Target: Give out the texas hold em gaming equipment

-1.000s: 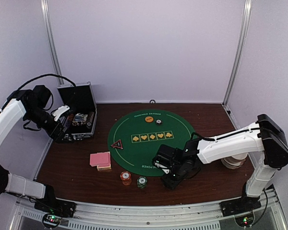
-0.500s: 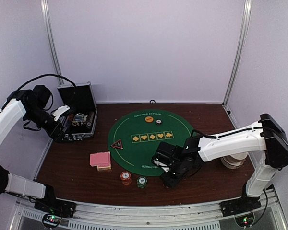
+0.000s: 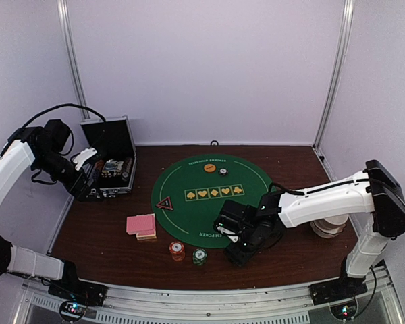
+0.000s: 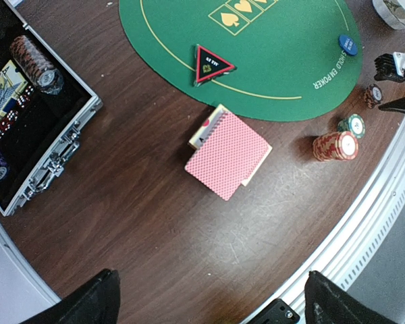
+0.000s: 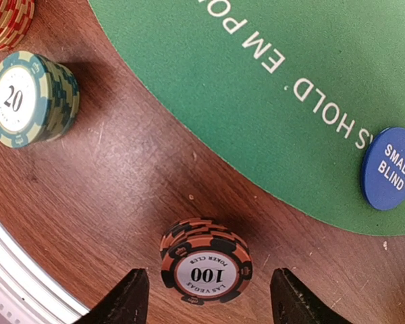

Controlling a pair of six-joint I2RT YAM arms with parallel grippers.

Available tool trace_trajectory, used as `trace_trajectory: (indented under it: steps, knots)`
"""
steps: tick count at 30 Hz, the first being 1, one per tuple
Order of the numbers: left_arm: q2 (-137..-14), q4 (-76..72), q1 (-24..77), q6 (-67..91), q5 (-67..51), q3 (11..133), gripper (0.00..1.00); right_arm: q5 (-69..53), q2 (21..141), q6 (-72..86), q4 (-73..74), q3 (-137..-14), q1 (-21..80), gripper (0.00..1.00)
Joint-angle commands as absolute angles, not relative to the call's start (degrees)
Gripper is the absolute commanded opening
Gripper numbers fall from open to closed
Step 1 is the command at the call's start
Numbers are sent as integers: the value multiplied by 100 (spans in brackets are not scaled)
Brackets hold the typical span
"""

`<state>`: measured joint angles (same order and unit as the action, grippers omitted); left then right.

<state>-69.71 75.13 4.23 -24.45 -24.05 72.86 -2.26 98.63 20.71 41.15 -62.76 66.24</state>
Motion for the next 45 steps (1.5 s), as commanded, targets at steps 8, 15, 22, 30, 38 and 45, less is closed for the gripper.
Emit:
trace_trajectory:
  steps: [8, 15, 22, 30, 38, 45]
  knots:
    - [-6864, 7564, 453, -2433, -2432, 7322, 98, -119, 10093, 2032, 3948, -6416, 6654, 56]
    - [-6876, 7566, 443, -2452, -2423, 7320, 98, -84, 9981, 2026, 3976, -6441, 6653, 50]
    - [-6866, 7565, 440, -2443, -2435, 7289, 98, -101, 9941, 2021, 4023, -6466, 6653, 51]
    - [-6839, 7582, 447, -2452, -2434, 7304, 98, -97, 10023, 2025, 4020, -6463, 6659, 49]
    - [-6840, 7577, 448, -2452, -2418, 7302, 98, -72, 10082, 2013, 3981, -6403, 6653, 47]
    - [-6841, 7576, 446, -2451, -2407, 7304, 98, -35, 10038, 2014, 4009, -6405, 6654, 31]
